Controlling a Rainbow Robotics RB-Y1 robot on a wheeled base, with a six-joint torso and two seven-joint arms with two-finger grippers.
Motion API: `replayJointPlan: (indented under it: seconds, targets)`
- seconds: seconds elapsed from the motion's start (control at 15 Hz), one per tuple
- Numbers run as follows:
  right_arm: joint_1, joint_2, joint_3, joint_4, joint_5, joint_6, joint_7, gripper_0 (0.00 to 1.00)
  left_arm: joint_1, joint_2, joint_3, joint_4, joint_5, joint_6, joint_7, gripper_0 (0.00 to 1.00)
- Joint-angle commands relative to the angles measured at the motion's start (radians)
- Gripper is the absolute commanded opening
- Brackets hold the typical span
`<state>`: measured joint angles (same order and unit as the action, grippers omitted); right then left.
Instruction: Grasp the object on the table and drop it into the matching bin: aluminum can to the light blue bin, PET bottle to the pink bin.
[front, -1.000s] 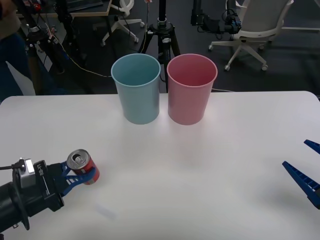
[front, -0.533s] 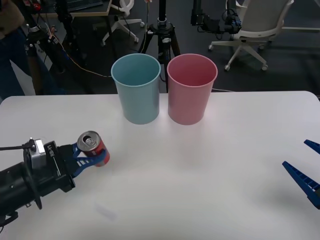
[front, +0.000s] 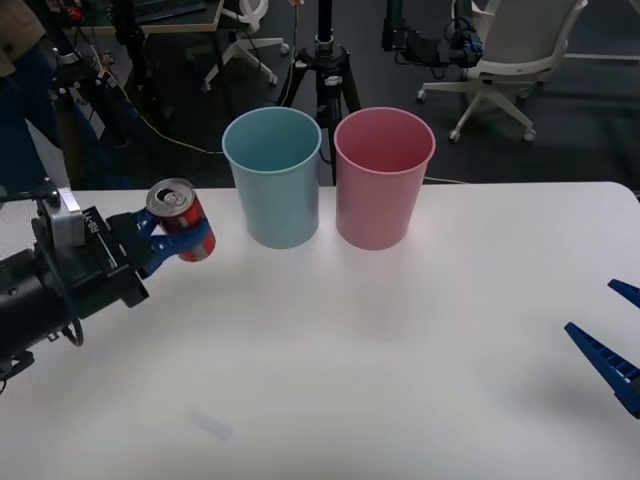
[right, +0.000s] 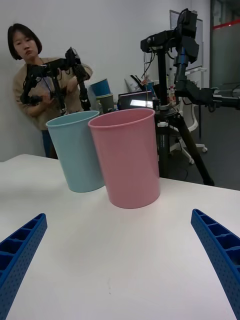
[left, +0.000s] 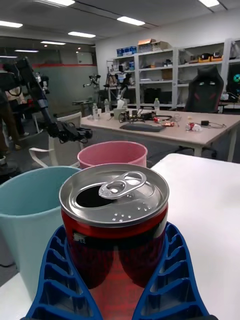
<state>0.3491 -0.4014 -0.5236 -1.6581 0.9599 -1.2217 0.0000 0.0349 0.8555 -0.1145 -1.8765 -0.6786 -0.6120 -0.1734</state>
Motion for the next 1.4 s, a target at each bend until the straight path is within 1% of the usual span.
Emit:
replayJointPlan:
  seconds: [0.07, 0.27, 0.33, 0.4, 0.53, 0.6, 0.73, 0.87, 1.07, 1.33, 1.4]
  targets:
    - [0.0, 0.0, 0.0, 0.0, 0.0, 0.0, 0.0, 1.0, -0.102, 0.037, -0.031, 0.0, 0.017, 0.097, 0.035, 0.0]
    - [0.0, 0.0, 0.0, 0.0, 0.0, 0.0, 0.0, 1.0, -0.228, 0.123, -0.116, 0.005, 0.088, 0.224, 0.058, 0.0]
    - [0.0, 0.0, 0.0, 0.0, 0.0, 0.0, 0.0, 1.0, -0.283, 0.146, -0.166, 0.007, 0.114, 0.288, 0.066, 0.0]
    - [0.0, 0.0, 0.0, 0.0, 0.0, 0.0, 0.0, 1.0, -0.329, 0.152, -0.205, 0.017, 0.14, 0.325, 0.069, 0.0]
    - [0.0, 0.0, 0.0, 0.0, 0.0, 0.0, 0.0, 1.0, -0.448, 0.152, -0.29, 0.092, 0.191, 0.339, 0.072, 0.0]
    - [0.0, 0.0, 0.0, 0.0, 0.0, 0.0, 0.0, 1.0, -0.524, 0.152, -0.349, 0.145, 0.228, 0.339, 0.069, 0.0]
    - [0.0, 0.0, 0.0, 0.0, 0.0, 0.0, 0.0, 1.0, -0.627, 0.151, -0.424, 0.215, 0.277, 0.34, 0.065, 0.0]
    - [0.0, 0.0, 0.0, 0.0, 0.0, 0.0, 0.0, 1.0, -0.724, 0.12, -0.487, 0.307, 0.301, 0.34, 0.06, 0.0]
    - [0.0, 0.0, 0.0, 0.0, 0.0, 0.0, 0.0, 1.0, -0.825, 0.034, -0.536, 0.447, 0.29, 0.337, 0.057, 0.0]
    - [0.0, 0.0, 0.0, 0.0, 0.0, 0.0, 0.0, 1.0, -0.892, -0.079, -0.545, 0.588, 0.238, 0.336, 0.052, 0.0]
    - [0.0, 0.0, 0.0, 0.0, 0.0, 0.0, 0.0, 1.0, -0.902, -0.098, -0.547, 0.614, 0.221, 0.334, 0.052, 0.0]
